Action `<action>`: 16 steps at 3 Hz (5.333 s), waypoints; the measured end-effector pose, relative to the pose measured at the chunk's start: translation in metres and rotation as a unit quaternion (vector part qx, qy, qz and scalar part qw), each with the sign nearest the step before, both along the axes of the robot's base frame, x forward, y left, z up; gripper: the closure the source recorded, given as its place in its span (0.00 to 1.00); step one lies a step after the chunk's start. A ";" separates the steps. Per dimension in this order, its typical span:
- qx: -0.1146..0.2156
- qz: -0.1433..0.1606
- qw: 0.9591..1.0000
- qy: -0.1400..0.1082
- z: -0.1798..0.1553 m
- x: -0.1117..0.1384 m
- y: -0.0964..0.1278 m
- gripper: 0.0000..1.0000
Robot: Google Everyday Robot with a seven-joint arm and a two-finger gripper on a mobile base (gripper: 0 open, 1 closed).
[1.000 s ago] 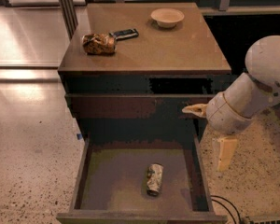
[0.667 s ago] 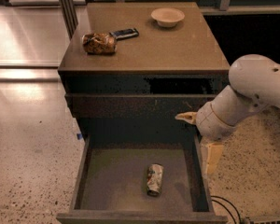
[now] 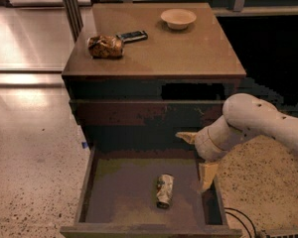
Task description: Pick 7up can from middle drawer and place on counter
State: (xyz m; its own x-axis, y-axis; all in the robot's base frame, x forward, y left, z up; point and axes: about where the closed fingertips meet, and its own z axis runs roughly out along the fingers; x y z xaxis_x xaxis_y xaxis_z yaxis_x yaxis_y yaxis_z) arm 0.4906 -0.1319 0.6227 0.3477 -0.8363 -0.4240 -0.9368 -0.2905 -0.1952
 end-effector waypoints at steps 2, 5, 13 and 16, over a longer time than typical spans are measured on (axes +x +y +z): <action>0.007 0.041 0.999 -0.016 -0.073 0.001 0.020 0.00; 0.015 0.075 0.996 -0.055 -0.131 0.021 0.064 0.00; -0.010 0.139 0.990 0.029 -0.245 0.005 0.081 0.88; 0.064 0.144 0.987 -0.023 -0.117 -0.036 0.076 1.00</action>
Offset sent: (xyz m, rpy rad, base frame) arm -0.0020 0.0300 -0.1073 0.0136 -0.0366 0.1225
